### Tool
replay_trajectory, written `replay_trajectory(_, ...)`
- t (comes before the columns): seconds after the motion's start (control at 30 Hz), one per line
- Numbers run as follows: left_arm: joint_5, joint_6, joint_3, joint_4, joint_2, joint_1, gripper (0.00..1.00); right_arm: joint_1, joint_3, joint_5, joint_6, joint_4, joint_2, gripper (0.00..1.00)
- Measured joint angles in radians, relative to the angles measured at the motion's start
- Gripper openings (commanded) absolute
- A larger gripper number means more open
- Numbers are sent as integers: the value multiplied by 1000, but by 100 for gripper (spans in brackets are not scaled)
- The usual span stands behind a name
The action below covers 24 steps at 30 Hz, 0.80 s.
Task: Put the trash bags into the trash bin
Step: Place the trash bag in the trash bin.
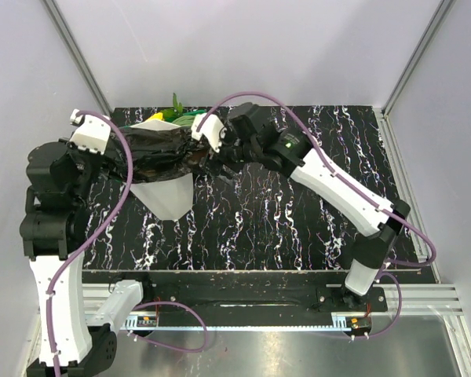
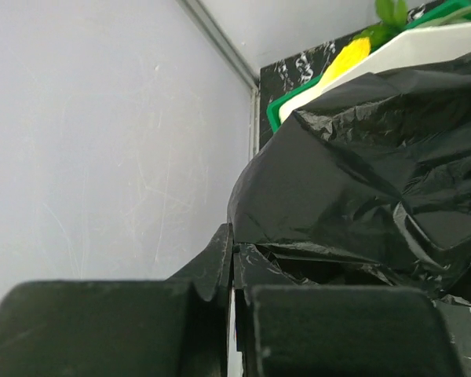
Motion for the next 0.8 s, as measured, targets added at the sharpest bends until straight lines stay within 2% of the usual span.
replay_trajectory(0.3,89,-39,93,-78,1,0,0,27,250,-136,-49,-142,5,82)
replay_trajectory(0.57,106,-43,96,-125,18,0,0,122,216,-135,-92,-164,59,77)
replay_trajectory(0.8,119,-44,132,-154,27,0,0,128,169,-74,-134,-141,116,75)
